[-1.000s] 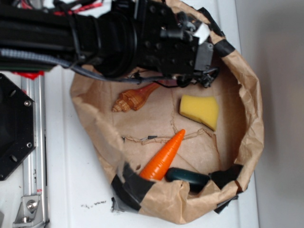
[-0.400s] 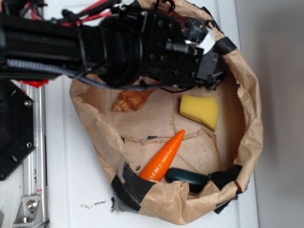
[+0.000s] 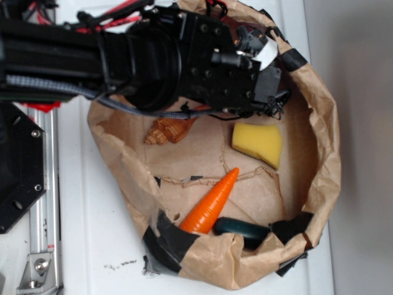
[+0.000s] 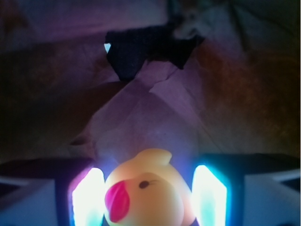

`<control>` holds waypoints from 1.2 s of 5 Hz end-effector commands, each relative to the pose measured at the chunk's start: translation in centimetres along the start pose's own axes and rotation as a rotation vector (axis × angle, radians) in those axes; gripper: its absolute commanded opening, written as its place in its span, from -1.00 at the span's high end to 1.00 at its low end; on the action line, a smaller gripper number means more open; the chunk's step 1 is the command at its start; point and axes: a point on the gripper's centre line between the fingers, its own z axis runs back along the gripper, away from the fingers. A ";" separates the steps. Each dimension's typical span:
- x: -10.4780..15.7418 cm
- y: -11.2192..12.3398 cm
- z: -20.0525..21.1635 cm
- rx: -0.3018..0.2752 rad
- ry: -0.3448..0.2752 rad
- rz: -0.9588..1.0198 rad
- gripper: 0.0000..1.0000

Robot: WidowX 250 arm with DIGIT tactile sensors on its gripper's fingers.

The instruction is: Grab the yellow duck.

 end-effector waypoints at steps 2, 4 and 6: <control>-1.3 1.7 10.4 -0.357 -0.184 -0.333 1.00; 0.4 1.0 17.2 -0.528 -0.061 -0.711 1.00; 0.9 0.8 18.0 -0.456 0.116 -0.691 1.00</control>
